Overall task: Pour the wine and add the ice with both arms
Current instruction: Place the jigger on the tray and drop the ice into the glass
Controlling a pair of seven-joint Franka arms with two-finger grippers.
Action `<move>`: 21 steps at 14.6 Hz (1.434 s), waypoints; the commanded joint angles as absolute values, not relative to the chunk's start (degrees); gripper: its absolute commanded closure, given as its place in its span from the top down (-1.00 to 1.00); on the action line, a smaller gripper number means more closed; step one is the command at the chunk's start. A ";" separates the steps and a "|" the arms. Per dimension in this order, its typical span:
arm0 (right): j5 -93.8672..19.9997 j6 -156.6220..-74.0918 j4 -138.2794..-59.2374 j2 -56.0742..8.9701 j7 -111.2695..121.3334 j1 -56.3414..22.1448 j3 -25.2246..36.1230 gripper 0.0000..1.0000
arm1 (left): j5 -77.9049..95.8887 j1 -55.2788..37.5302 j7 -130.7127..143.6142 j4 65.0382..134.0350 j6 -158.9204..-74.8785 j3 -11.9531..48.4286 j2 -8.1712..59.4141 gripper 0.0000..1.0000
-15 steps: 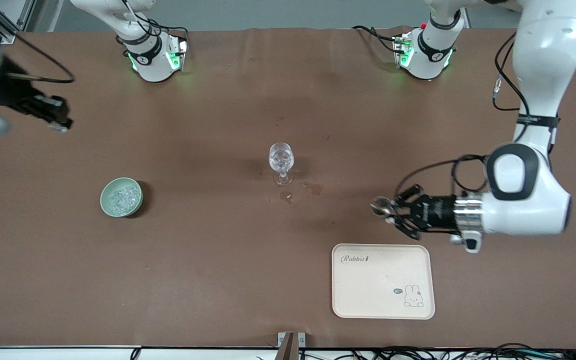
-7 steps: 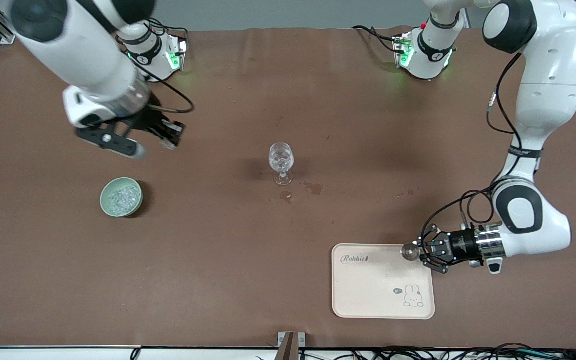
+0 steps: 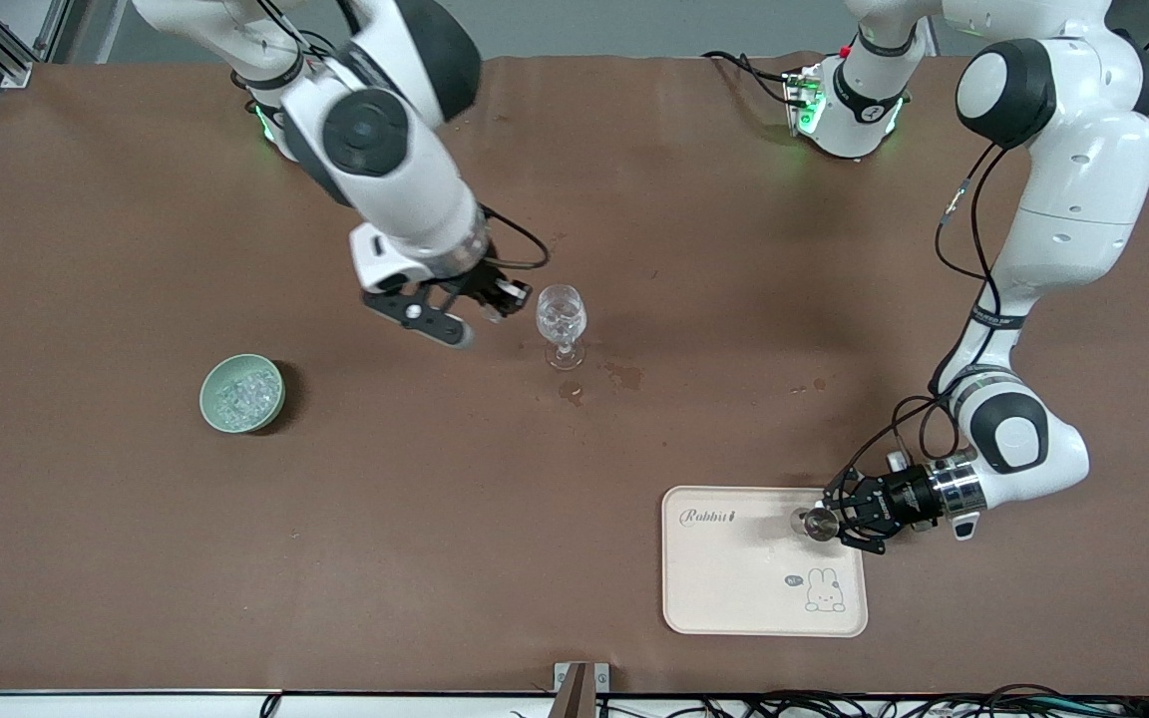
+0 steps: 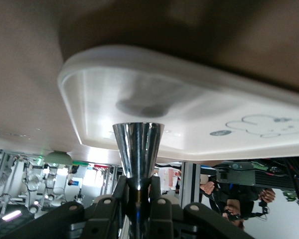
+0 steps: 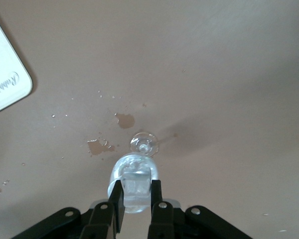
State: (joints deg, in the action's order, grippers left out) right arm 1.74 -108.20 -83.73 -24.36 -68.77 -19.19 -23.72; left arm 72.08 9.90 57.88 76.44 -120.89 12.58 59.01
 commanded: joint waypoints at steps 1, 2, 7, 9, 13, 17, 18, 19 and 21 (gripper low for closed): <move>3.25 -109.59 -82.09 -27.42 -72.15 -21.35 -23.82 -0.99 | 73.83 9.93 57.39 74.88 -121.29 13.01 60.73 -0.85; 3.25 -109.60 -82.18 -27.94 -72.77 -21.62 -23.91 -0.98 | 73.83 9.93 57.31 74.97 -121.29 12.92 60.99 -0.79; 3.43 -109.42 -82.53 -29.00 -73.65 -23.99 -23.91 -0.97 | 73.13 9.93 53.53 75.23 -121.20 12.83 60.74 0.84; 3.43 -108.99 -82.97 -29.09 -73.65 -24.17 -23.82 -0.96 | 70.77 10.45 53.79 75.23 -120.94 12.83 59.42 1.00; 3.34 -108.90 -83.50 -29.53 -73.56 -24.26 -23.91 -0.93 | 56.37 13.09 53.88 75.23 -119.80 13.01 55.91 1.00; 3.25 -108.46 -84.29 -29.71 -73.65 -24.96 -23.91 -0.87 | 42.14 16.17 53.79 75.06 -114.71 13.27 52.92 1.00; 3.25 -108.54 -84.29 -29.71 -73.65 -24.96 -23.91 -0.86 | 38.53 16.43 53.70 75.06 -114.00 13.36 51.26 1.00; 3.16 -108.63 -84.29 -29.71 -73.65 -24.96 -23.91 -0.86 | 35.36 16.44 53.70 75.06 -113.91 13.45 49.33 1.00; 3.25 -108.72 -84.29 -30.14 -73.65 -25.05 -23.91 -0.83 | 25.98 15.91 53.70 75.06 -112.34 13.71 44.59 1.00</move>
